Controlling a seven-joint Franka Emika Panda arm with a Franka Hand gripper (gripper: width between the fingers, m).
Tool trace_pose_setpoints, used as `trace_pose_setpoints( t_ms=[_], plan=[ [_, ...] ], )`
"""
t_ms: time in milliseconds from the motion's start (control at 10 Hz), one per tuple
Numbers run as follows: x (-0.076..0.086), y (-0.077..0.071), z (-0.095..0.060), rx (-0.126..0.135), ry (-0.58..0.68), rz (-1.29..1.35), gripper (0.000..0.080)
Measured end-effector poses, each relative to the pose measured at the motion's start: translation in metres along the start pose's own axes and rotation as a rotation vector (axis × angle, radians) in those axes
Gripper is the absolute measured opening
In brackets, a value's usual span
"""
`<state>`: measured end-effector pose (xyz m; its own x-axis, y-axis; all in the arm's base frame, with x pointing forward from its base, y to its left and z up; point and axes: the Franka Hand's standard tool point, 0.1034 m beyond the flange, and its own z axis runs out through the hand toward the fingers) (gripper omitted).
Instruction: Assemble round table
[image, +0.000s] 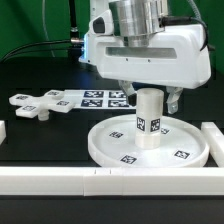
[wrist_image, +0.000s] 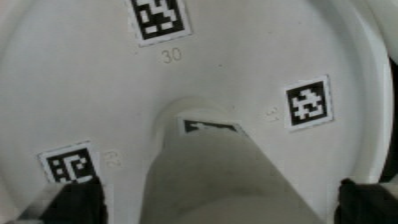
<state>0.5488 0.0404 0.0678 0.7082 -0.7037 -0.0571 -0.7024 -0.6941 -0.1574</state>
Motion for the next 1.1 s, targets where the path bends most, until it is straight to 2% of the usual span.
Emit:
trace_pose_setpoints(
  t_ms=[200,400,500,1000,1100],
  plan=[
    [0.0005,0.0005,0.0,-0.001,0.0,-0.127,0.0649],
    [0.0019,-0.0041,-0.004,-0.038,-0.006,-0.337,0.0649],
    [0.0033,-0.0068,-0.0054,-0.045,0.0,-0.454,0.0649],
    [0.0073,-0.0067,-0.0058,-0.049,-0.007,-0.889,0.0649],
    [0.0076,-0.0065,-0.0059,-0.06,-0.007,-0.992,0.0649]
  ],
)
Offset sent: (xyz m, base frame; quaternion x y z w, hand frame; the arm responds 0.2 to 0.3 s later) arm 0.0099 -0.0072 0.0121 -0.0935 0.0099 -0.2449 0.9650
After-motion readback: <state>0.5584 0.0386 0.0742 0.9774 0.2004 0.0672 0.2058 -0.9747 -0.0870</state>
